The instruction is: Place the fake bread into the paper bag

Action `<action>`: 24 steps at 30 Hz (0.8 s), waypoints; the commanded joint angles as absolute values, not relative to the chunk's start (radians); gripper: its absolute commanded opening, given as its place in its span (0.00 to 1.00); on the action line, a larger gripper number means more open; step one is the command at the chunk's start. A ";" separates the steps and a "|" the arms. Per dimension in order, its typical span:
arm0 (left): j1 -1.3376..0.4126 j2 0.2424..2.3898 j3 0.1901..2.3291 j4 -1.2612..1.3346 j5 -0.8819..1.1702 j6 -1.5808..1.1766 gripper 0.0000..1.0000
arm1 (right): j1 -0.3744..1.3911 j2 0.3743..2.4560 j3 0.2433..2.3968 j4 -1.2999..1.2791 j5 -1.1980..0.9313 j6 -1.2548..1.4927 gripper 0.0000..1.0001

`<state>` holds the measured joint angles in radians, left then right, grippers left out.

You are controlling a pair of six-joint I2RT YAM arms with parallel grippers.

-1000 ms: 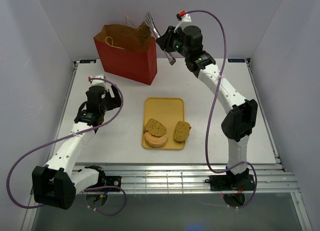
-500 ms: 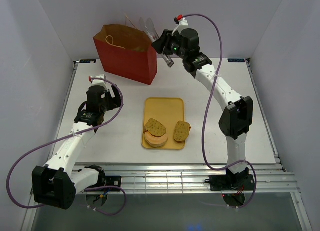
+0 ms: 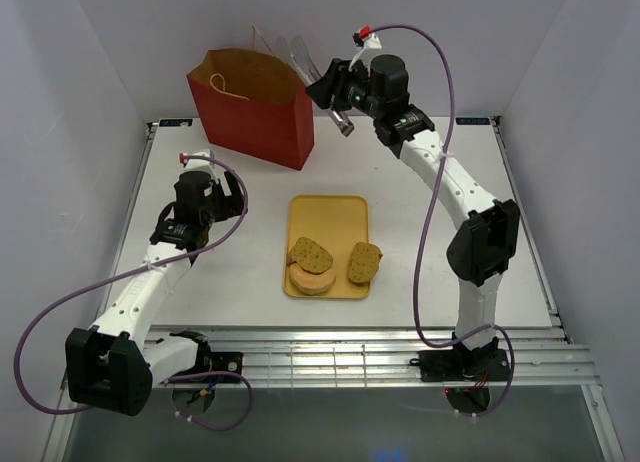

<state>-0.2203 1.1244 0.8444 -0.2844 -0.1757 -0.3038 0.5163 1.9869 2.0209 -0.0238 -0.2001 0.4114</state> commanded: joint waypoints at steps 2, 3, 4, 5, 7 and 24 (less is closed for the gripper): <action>-0.227 1.124 0.854 -0.273 -0.189 -0.296 0.98 | 0.512 1.838 2.002 0.002 -0.253 0.379 0.54; -0.226 1.127 0.854 -0.273 -0.193 -0.293 0.98 | 0.511 1.819 1.970 0.002 -0.261 0.376 0.54; -0.225 1.129 0.854 -0.273 -0.202 -0.293 0.98 | 0.512 1.803 1.951 0.000 -0.271 0.373 0.54; -0.225 1.132 0.857 -0.276 -0.206 -0.291 0.98 | 0.512 1.766 1.933 0.002 -0.278 0.364 0.54; -0.225 1.132 0.856 -0.276 -0.215 -0.290 0.98 | 0.514 1.726 1.867 -0.027 -0.276 0.351 0.54; -0.226 1.106 0.854 -0.279 -0.245 -0.282 0.98 | 0.583 1.321 1.381 -0.100 -0.330 0.292 0.47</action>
<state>-0.2203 1.1362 0.8444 -0.2844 -0.2291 -0.2951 0.5552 1.3888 1.4075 -0.0917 -0.2947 0.3214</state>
